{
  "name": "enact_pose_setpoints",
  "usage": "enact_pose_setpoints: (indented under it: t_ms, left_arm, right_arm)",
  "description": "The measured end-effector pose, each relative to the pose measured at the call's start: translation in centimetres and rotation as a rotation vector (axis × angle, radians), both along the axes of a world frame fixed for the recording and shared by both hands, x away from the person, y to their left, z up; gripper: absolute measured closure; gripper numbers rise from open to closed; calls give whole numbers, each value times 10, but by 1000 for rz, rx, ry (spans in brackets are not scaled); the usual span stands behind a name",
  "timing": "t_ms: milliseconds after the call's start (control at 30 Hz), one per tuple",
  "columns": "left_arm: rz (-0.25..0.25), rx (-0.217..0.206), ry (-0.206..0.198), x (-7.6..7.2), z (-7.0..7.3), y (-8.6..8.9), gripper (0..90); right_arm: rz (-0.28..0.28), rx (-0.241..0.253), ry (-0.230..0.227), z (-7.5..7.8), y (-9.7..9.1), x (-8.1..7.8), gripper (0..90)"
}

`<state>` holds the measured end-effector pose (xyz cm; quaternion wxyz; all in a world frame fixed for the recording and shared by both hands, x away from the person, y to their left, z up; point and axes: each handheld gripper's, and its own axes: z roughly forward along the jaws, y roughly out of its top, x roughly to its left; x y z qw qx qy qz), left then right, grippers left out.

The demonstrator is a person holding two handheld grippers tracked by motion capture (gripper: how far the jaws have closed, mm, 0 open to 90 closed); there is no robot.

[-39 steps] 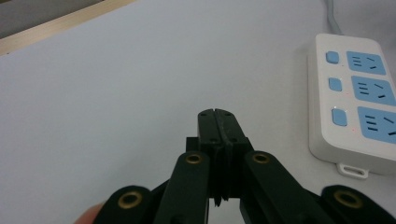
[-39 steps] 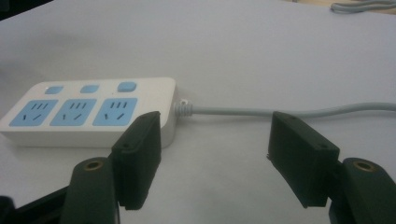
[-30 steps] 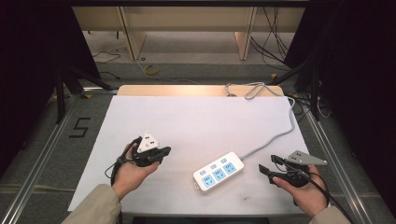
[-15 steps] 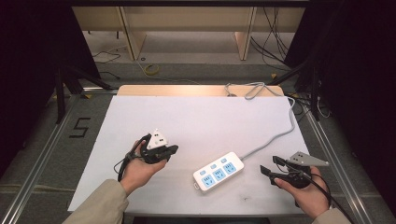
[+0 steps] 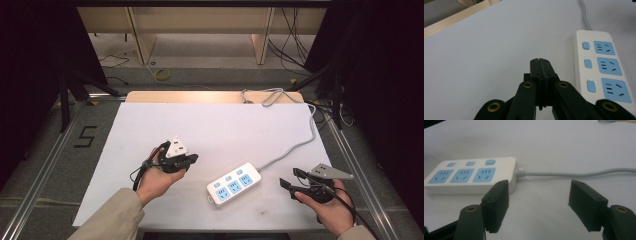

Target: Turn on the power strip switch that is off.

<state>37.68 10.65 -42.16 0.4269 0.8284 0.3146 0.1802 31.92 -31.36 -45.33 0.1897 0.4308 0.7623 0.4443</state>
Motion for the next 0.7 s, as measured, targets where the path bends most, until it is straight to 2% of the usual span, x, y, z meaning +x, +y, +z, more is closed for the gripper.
enact_pose_setpoints:
  t_ms: [133,267,700]
  left_arm:
    - [-25,16,-23,1,0,-6,898]
    - [-33,20,-23,2,0,-9,898]
    - [-54,16,3,3,3,-22,899]
  right_arm:
    - [-3,6,-1,1,-1,0,330]
    - [-5,8,1,0,-1,0,329]
    - [-3,4,4,0,-1,0,329]
